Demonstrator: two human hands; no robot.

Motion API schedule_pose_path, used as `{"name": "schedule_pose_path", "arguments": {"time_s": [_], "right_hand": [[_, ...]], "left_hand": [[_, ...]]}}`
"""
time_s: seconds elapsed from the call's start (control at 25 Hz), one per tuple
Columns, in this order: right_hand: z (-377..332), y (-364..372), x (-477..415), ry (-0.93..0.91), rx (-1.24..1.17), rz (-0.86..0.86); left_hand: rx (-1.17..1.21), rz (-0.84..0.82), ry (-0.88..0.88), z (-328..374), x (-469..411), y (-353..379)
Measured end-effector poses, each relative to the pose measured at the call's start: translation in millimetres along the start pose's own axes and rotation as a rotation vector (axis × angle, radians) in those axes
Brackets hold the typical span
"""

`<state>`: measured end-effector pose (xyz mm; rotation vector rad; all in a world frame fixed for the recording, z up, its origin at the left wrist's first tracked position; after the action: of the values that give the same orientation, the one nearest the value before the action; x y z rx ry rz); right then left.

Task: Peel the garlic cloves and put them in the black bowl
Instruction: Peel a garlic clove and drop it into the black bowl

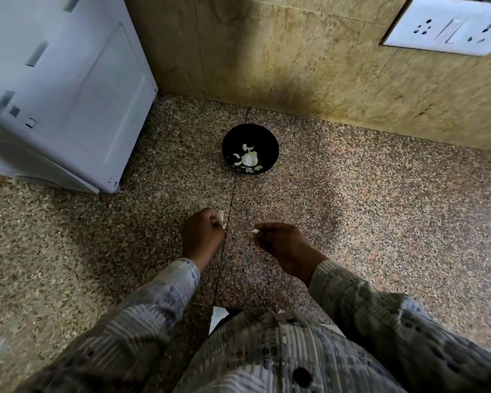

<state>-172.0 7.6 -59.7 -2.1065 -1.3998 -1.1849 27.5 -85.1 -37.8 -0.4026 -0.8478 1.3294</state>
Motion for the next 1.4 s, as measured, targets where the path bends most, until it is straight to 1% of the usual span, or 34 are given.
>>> {"name": "schedule_pose_path", "arguments": {"time_s": [0.12, 0.24, 0.32, 0.4, 0.48, 0.52, 0.56, 0.72, 0.8, 0.88, 1.0, 1.08, 1.2, 1.28, 1.4], "right_hand": [[4.7, -9.3, -3.4, -0.006, 0.065, 0.033], [4.7, -16.4, -5.5, -0.013, 0.203, 0.062], [4.6, -23.6, -8.6, -0.015, 0.304, 0.099], [3.6, -32.9, -13.6, -0.031, 0.486, 0.151], [-1.0, -42.2, -17.9, -0.083, 0.763, 0.204], [-3.4, -45.3, -17.3, -0.104, 0.856, 0.223], [-4.7, -48.0, -15.8, -0.115, 0.896, 0.236], [-0.9, -56.4, -12.3, -0.124, 0.827, 0.220], [2.5, -56.6, -12.4, -0.128, 0.801, 0.210], [5.7, -54.6, -14.7, -0.135, 0.787, 0.199], [5.0, -48.3, -14.2, -0.142, 0.814, 0.188], [2.0, -46.4, -15.0, -0.151, 0.819, 0.183], [-5.1, -38.2, -14.2, -0.195, 0.901, 0.146], [-9.2, -31.1, -13.8, -0.236, 0.995, 0.119], [-7.0, -27.6, -13.3, -0.229, 1.012, 0.106]], "left_hand": [[-0.100, 0.029, 0.247, 26.4, 20.1, 1.5], [-0.100, -0.036, 0.373, 38.9, 31.5, 23.3], [-0.097, -0.114, 0.408, 46.6, 35.7, 41.6], [-0.135, -0.176, 0.413, 50.1, 37.1, 58.9], [-0.175, -0.172, 0.376, 49.6, 33.5, 66.1], [-0.183, -0.157, 0.348, 49.1, 30.4, 65.7], [-0.184, -0.137, 0.318, 47.6, 26.6, 63.7], [-0.160, -0.009, 0.218, 37.0, 10.2, 37.7], [-0.208, 0.000, 0.238, 35.6, -0.3, 30.4], [-0.333, -0.059, 0.317, 45.5, -10.6, 34.0], [-0.569, -0.191, 0.469, 62.0, -17.0, 47.1], [-0.646, -0.232, 0.539, 67.9, -15.2, 52.7], [-0.652, -0.251, 0.599, 69.9, -7.1, 60.4], [-0.566, -0.241, 0.583, 67.1, -2.3, 59.8], [-0.499, -0.263, 0.605, 59.8, 5.9, 64.3]]}}
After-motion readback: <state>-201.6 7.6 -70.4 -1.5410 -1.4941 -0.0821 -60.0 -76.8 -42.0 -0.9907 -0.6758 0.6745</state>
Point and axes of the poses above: each hand's wrist, its own x-axis away from the middle knuckle, its own y-axis out of the palm, z = x × y, the point moved 10 cm from there along -x, towards the middle knuckle, and after that the axes turned 4 degrees about x, right-handed, at the moved point
